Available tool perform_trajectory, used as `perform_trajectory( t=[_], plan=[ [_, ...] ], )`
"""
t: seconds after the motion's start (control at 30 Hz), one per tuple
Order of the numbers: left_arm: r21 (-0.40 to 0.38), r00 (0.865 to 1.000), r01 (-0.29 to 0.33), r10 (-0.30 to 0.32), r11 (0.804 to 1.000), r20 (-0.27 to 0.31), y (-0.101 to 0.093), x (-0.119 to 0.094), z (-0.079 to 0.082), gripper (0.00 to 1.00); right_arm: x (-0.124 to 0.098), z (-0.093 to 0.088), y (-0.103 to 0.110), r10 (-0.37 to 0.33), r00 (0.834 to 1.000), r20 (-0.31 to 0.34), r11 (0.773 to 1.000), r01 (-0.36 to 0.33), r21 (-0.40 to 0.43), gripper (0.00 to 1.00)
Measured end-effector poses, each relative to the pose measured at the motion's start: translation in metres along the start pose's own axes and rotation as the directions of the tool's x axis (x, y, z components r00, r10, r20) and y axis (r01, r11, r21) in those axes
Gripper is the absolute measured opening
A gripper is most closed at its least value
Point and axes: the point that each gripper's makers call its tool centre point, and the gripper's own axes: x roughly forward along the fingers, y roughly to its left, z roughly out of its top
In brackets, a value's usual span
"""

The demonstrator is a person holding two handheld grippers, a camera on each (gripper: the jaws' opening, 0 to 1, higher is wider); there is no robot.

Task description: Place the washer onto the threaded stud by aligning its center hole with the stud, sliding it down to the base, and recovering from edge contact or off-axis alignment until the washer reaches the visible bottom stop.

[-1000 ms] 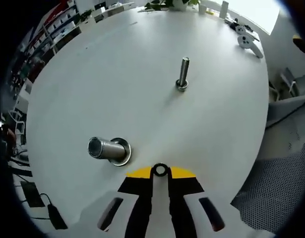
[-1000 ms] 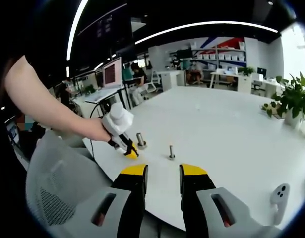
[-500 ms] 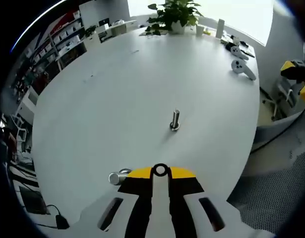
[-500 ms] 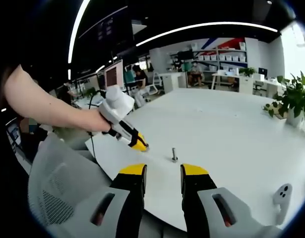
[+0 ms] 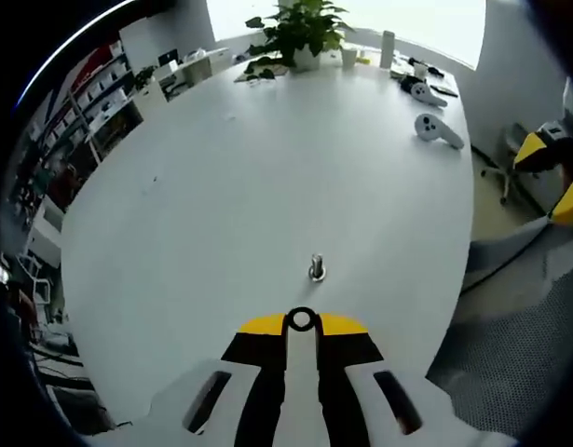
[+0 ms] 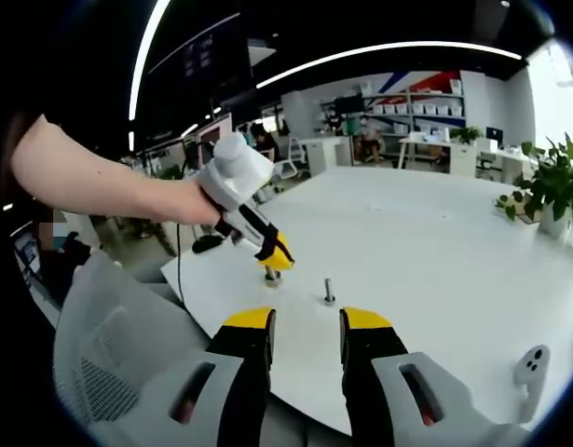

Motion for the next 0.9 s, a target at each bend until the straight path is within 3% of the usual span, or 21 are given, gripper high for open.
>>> perform_trajectory(
  t=[0.23,0.5,0.9],
  plan=[
    [0.084,0.999,0.022,-0.018,0.996,-0.042,-0.005,0.017,0.009,0.09,0.0,0.0,0.0,0.001,1.0,0.003,1.0,-0.001,0.003,0.3],
    [0.109,0.997,0.052,-0.046,0.993,-0.054,-0.013,0.03,0.021,0.09,0.0,0.0,0.0,0.001,1.0,0.002,1.0,-0.001,0.009,0.3],
    [0.148,0.994,0.078,-0.065,0.986,-0.088,-0.015,0.046,0.026,0.09,-0.001,0.0,-0.002,-0.005,1.0,0.006,1.0,0.005,0.017,0.3]
  ],
)
